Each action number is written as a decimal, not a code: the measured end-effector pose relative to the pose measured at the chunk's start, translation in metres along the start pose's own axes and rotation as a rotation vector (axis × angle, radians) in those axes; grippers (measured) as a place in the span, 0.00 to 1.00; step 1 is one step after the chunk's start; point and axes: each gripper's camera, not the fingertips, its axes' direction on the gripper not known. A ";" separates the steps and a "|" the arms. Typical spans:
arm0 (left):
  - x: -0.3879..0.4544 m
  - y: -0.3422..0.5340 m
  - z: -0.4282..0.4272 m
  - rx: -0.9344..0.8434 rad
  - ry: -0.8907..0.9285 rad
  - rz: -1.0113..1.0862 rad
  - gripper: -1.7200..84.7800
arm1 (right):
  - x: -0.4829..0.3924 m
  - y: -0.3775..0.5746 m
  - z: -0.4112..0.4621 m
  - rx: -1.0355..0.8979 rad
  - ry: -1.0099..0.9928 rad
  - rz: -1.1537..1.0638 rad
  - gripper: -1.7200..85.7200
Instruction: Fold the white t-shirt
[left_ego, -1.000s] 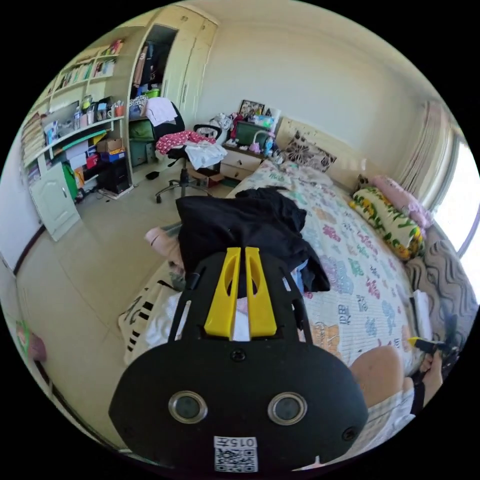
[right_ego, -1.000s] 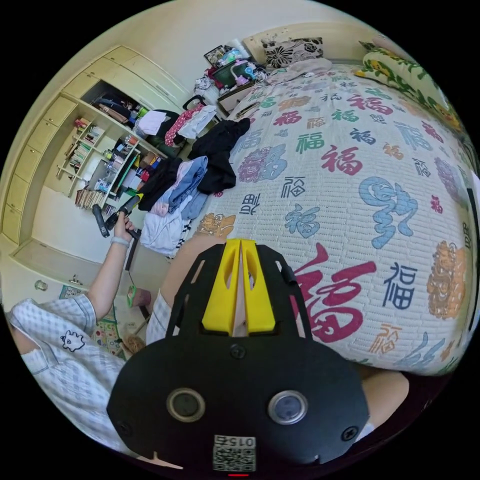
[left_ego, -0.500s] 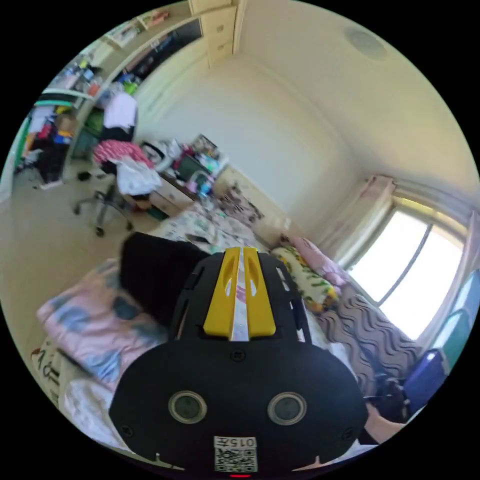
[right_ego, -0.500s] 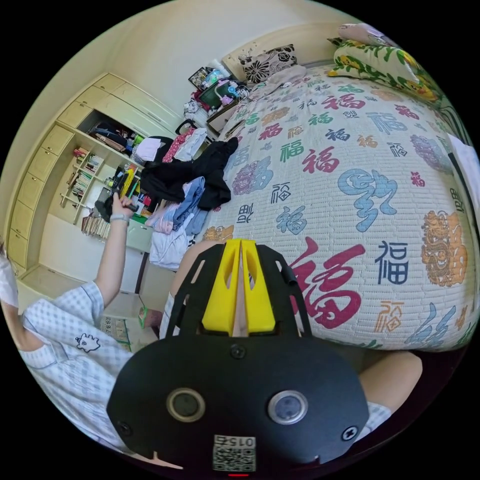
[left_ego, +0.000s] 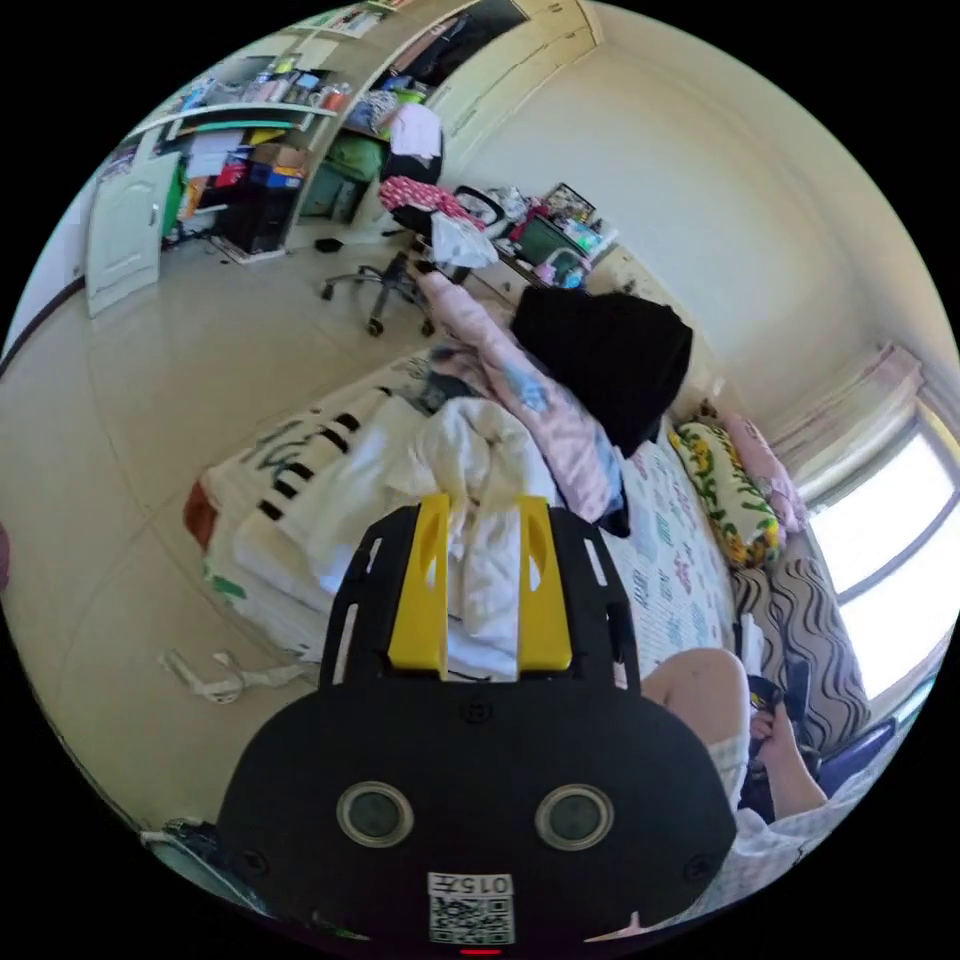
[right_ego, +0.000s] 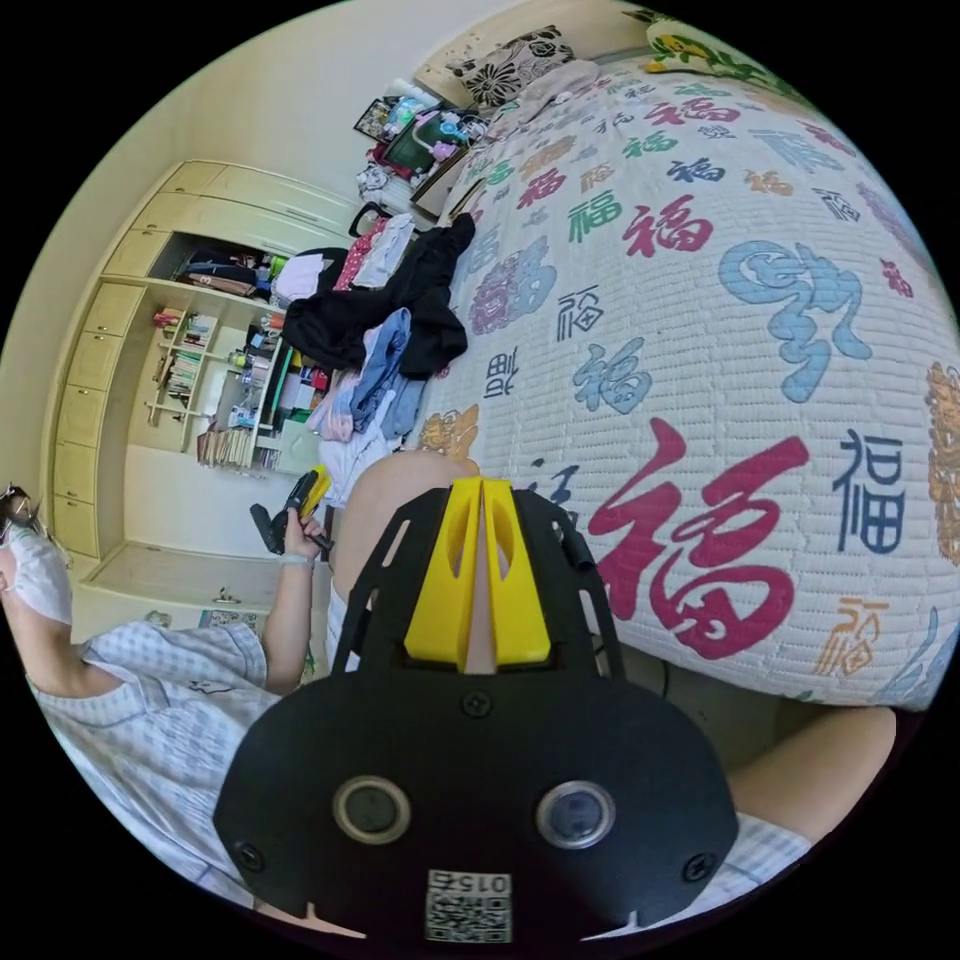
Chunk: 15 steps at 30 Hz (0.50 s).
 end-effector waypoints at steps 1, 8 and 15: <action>0.002 -0.003 0.006 -0.021 0.005 0.004 0.13 | 0.000 0.000 0.001 0.000 -0.001 -0.004 0.01; 0.027 -0.024 -0.007 -0.023 0.011 0.112 0.02 | 0.004 0.021 -0.008 0.037 -0.025 -0.002 0.02; 0.105 -0.011 -0.055 0.050 0.340 0.307 0.01 | 0.009 0.049 -0.037 0.103 -0.123 -0.056 0.04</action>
